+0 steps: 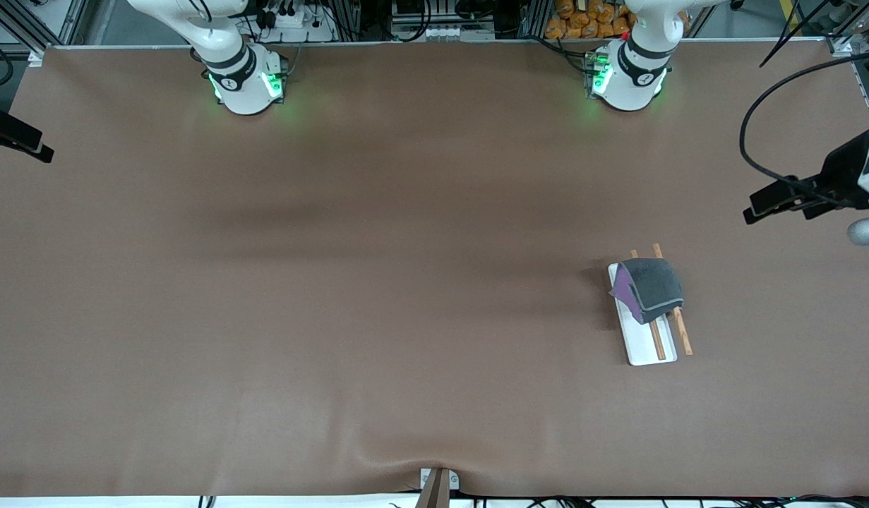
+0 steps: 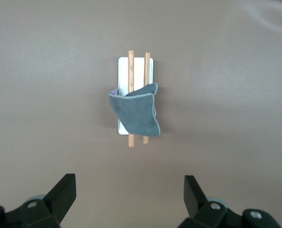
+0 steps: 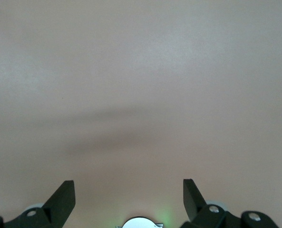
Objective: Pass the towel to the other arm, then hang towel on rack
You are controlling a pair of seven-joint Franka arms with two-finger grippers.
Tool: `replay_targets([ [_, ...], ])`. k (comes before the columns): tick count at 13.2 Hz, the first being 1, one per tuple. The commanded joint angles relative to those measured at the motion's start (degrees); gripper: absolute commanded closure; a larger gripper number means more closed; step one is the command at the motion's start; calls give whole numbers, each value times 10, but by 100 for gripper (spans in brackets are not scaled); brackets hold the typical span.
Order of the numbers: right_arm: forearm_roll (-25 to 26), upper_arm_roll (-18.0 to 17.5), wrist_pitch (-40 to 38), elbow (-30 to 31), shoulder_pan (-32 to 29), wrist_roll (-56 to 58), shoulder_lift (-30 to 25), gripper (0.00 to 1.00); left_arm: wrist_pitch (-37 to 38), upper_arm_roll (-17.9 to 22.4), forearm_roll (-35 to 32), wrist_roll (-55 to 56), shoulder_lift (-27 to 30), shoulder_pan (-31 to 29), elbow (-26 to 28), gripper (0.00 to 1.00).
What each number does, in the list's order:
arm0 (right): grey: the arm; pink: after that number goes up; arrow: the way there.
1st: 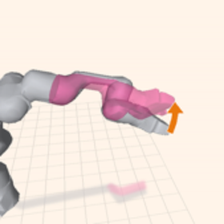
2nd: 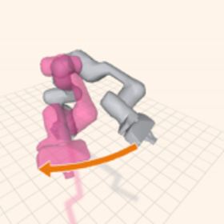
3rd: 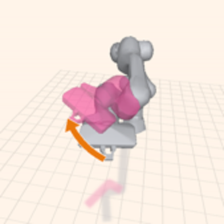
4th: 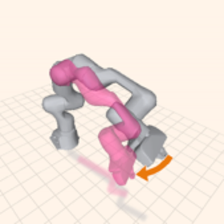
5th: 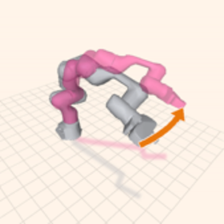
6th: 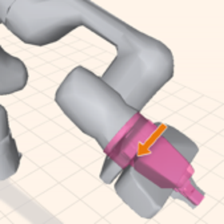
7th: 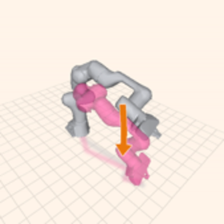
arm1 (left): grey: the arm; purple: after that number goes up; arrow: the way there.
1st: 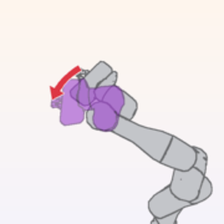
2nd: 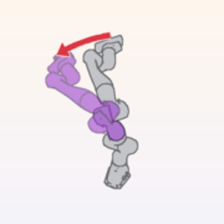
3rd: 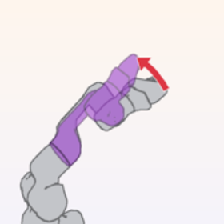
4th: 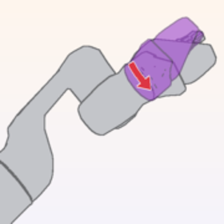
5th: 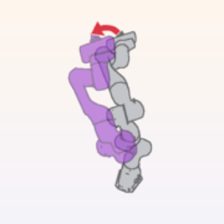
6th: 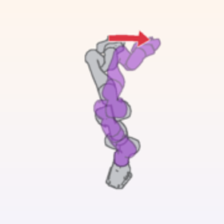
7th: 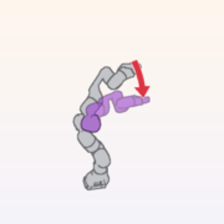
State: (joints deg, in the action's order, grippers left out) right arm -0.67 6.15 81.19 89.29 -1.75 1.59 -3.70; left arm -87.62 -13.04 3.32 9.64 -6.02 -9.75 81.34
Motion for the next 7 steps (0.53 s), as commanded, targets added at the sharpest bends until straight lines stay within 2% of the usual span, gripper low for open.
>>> replay_targets([
  [1, 11, -1, 1, -3, 3, -12, 2, 0, 19, -6, -26, 17, 35, -3, 1, 0],
  [3, 9, 0, 3, -4, 3, -12, 5, 0, 17, -4, -31, 15, 45, -1, 3, 0],
  [5, 13, 0, 3, -17, 3, -10, 5, 0, 15, 13, -36, 17, 47, 34, 8, 0],
  [7, 13, 0, 4, -24, 6, -4, 8, 0, 2, 77, -52, 17, 47, 94, 5, 0],
])
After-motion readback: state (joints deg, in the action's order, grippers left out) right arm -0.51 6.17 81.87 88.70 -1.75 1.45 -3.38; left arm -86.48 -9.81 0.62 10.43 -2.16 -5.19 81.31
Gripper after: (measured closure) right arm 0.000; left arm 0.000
